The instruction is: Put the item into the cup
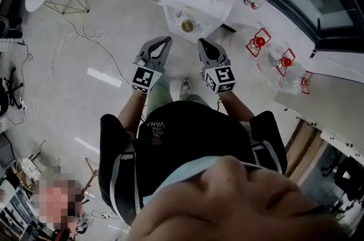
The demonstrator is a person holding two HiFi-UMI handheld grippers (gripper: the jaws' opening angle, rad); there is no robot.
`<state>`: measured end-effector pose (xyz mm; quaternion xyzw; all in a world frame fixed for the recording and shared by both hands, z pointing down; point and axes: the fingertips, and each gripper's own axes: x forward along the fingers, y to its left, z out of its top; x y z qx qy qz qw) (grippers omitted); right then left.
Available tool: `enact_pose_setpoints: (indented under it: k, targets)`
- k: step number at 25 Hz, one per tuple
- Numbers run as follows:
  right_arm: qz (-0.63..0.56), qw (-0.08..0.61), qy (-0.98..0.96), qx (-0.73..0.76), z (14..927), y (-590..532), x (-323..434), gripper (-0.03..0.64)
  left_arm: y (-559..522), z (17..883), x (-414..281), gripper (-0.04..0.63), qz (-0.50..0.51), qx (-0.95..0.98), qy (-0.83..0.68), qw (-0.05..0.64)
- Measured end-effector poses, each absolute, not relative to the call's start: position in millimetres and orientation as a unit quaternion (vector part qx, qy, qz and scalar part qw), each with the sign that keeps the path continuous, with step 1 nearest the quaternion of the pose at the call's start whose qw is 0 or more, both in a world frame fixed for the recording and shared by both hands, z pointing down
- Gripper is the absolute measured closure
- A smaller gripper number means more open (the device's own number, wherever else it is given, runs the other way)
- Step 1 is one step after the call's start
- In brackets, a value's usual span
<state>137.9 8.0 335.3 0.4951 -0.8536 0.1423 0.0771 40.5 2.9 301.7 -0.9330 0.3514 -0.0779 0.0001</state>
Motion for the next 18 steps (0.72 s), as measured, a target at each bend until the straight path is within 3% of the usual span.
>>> enact_pose_setpoints:
  k: [18]
  targets:
    - [0.101,0.047,-0.869,0.482,262.8,27.8,158.6,0.571,30.4,228.1,29.4,0.575,-0.056,-0.924,0.376,0.046]
